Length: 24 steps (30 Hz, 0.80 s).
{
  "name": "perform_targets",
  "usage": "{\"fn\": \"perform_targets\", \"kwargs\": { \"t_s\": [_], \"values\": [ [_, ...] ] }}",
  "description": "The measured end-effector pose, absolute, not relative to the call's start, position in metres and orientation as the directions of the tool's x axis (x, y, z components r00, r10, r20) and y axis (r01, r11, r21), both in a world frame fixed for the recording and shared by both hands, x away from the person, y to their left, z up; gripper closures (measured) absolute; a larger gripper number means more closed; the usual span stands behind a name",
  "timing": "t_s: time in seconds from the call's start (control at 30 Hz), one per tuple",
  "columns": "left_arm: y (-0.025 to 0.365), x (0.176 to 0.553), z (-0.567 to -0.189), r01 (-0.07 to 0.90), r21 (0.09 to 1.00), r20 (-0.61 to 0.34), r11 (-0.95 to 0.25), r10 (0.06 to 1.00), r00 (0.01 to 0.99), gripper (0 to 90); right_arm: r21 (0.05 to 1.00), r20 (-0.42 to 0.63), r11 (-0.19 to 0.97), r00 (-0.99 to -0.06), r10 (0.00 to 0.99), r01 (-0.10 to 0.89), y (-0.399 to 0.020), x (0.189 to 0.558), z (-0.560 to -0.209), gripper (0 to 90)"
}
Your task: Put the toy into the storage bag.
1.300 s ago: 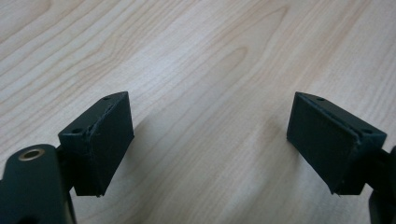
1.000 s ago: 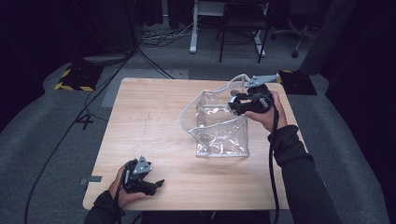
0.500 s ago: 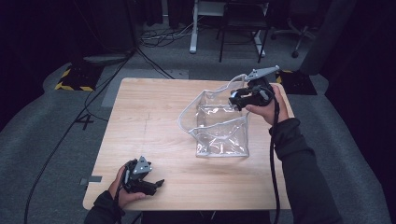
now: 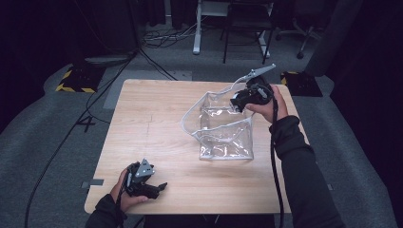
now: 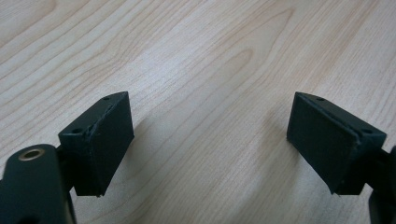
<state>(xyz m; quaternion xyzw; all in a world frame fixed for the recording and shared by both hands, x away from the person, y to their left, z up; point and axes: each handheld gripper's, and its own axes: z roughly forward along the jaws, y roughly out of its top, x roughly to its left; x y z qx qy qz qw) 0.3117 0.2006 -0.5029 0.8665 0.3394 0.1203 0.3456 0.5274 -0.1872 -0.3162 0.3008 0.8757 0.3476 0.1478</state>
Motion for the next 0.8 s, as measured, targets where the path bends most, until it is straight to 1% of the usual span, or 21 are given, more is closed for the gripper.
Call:
{"fn": "perform_targets", "kwargs": {
  "t_s": [0.43, 0.8],
  "values": [
    [0.2006, 0.3116, -0.5029, 0.505, 0.681, -0.026, -0.531, 0.671, 0.741, 15.1, 0.586, -0.117, 0.697, -0.808, 0.577, 0.413, -0.1879, 0.5314, -0.3211, 47.3],
    [0.2006, 0.3116, -0.5029, 0.505, 0.681, -0.026, -0.531, 0.671, 0.741, 15.1, 0.525, -0.125, 0.743, -0.825, 0.550, 0.415, -0.1814, 0.5261, -0.3198, 47.1]
  ]
}}
